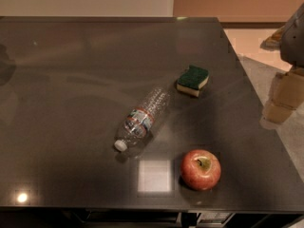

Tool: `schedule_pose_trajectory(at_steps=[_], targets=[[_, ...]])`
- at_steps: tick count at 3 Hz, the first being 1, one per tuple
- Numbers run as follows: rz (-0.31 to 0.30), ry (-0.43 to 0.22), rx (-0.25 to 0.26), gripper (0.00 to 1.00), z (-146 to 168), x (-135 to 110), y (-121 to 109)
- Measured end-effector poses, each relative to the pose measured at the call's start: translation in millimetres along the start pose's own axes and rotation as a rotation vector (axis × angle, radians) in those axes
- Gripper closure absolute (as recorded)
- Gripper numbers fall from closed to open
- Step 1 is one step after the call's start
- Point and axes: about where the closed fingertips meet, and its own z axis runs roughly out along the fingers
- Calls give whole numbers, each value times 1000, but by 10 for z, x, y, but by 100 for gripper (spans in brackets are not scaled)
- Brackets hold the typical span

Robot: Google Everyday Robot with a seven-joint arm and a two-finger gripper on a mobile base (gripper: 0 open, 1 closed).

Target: Place water bottle upright

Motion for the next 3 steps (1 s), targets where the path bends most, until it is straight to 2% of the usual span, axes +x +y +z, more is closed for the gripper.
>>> schedule_pose_trajectory(at_steps=[1, 2, 3], targets=[[0, 0, 0, 0, 0, 0, 0], [-34, -13, -4, 0, 3, -64, -17], [-115, -34, -21, 0, 88, -226, -70]])
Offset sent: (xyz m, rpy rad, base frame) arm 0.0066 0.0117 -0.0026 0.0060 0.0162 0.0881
